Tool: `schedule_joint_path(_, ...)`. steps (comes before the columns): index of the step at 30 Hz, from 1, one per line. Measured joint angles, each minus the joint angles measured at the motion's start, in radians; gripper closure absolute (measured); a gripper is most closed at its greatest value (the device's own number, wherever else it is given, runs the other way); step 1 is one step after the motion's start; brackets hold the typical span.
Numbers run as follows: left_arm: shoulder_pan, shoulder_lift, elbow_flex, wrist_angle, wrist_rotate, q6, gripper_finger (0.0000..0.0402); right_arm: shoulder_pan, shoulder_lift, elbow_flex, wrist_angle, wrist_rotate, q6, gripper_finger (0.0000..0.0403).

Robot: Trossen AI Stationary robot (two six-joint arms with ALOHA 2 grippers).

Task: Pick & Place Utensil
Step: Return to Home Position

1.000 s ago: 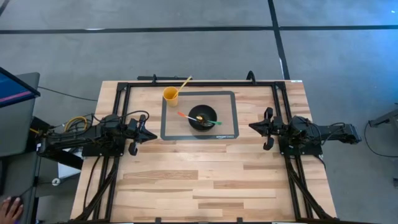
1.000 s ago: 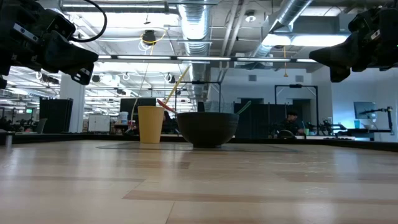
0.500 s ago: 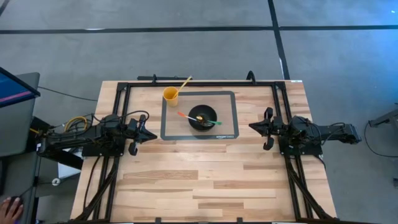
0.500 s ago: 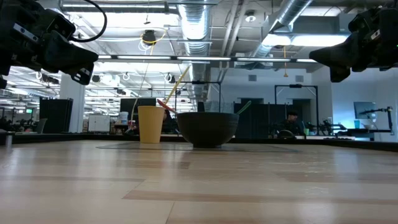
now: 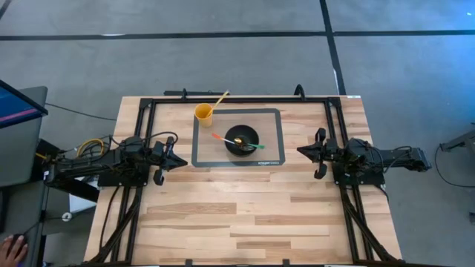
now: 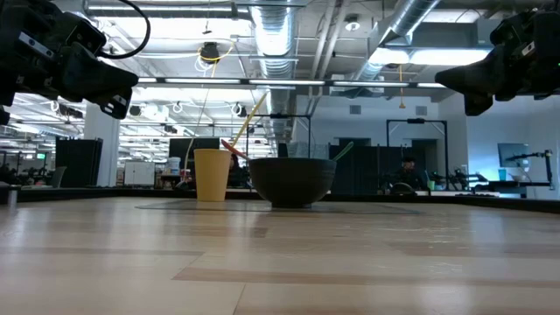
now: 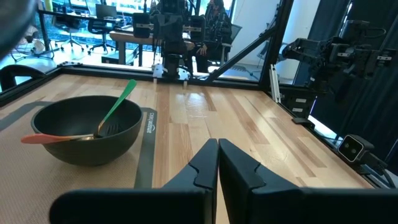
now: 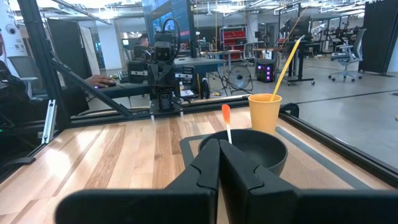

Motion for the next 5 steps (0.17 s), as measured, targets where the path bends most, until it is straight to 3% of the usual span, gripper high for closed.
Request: schedule_joint_path(5,0.0,0.0,0.0,0.002,0.0,0.0,0.0389,0.0,0.0,0.0,0.0,0.0,0.0,0.0402)
